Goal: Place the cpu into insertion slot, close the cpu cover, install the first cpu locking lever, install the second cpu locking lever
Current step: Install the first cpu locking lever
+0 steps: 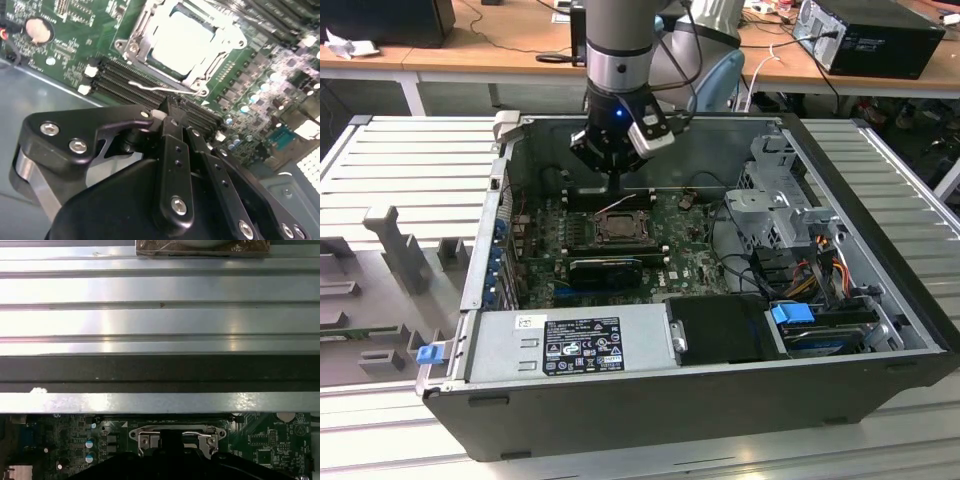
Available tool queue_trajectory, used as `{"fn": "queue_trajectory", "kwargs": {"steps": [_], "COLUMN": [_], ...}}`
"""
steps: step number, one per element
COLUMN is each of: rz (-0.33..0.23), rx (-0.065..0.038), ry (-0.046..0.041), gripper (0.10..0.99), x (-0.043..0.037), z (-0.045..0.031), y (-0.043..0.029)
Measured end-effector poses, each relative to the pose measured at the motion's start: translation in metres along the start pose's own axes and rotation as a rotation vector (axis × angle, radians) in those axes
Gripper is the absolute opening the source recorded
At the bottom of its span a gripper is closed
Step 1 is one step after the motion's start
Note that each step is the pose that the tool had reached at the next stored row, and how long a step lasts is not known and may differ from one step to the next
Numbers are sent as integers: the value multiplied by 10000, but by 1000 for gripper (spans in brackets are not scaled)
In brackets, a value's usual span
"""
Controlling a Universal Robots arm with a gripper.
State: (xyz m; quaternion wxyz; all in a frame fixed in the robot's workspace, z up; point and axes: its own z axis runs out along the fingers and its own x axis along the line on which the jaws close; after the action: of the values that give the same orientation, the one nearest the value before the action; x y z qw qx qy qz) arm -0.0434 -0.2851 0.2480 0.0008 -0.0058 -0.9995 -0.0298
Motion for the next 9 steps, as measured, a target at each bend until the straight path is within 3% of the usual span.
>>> {"fn": "queue_trajectory", "kwargs": {"steps": [1, 9], "rz": [-43, -539], "rx": [-91, -97], "ry": [2, 36], "gripper": [106, 106], "x": [-13, -76], "z": [6, 130], "y": [0, -6]}}
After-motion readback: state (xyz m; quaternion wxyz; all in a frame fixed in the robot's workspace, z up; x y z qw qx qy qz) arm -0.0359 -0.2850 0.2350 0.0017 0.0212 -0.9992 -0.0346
